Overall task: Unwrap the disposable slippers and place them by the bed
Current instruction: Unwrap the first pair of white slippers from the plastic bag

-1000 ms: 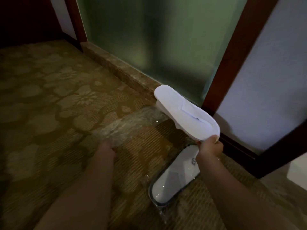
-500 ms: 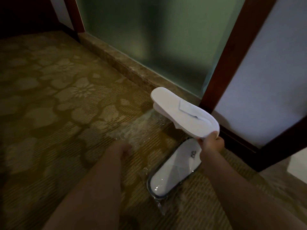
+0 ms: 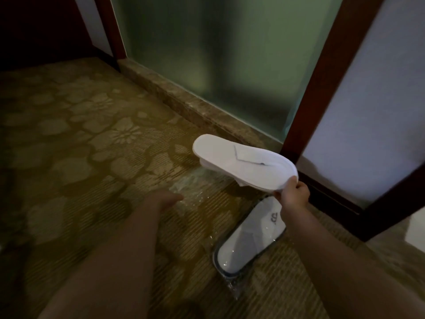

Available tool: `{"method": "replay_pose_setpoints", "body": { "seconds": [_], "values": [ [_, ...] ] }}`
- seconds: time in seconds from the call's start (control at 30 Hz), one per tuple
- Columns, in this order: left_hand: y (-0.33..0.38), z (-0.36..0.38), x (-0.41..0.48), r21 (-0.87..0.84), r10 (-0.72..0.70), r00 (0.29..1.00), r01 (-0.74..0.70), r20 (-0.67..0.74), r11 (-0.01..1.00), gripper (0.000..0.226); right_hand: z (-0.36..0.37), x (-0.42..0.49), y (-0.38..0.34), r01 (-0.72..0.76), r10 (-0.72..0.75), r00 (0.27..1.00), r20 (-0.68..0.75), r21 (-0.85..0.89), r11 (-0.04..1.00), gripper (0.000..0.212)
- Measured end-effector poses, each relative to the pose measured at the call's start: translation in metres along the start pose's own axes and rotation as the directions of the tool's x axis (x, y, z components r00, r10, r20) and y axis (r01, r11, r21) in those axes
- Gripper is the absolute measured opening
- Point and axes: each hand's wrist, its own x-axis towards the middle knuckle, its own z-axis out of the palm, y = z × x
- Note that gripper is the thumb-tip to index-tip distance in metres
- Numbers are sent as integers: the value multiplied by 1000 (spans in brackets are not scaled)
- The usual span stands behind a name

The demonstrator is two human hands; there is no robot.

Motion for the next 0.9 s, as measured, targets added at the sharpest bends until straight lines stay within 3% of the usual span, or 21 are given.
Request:
{"method": "replay_pose_setpoints", "body": {
  "seconds": [0.1, 0.23, 0.4, 0.63, 0.73, 0.83, 0.9],
  "values": [
    [0, -9, -7, 19, 24, 999, -25, 27, 1000, 55, 0, -6, -8, 66, -65, 998, 12, -37, 997, 39],
    [13, -20, -13, 110, 251, 966, -243, -67, 964, 21, -2, -10, -16, 155, -153, 988, 32, -109, 982, 38],
    [32, -16, -28, 253, 511, 859, -499, 17, 829, 18, -3, -17, -21, 250, -242, 968, 60, -253, 935, 34],
    [56, 4, -44, 188, 670, 743, -658, 2, 729, 16, -1, -28, -23, 383, -326, 920, 218, -325, 865, 33],
    [60, 14, -48, 199, 627, 779, -616, 14, 762, 44, 4, -32, -25, 430, -339, 894, 293, -343, 835, 31],
    [58, 26, -55, 103, 570, 815, -579, 103, 809, 77, 13, -40, -29, 458, -323, 867, 380, -353, 816, 29],
    [56, 30, -59, 76, 568, 815, -577, 110, 813, 85, 18, -43, -33, 471, -323, 852, 411, -334, 817, 28]
  ]
}}
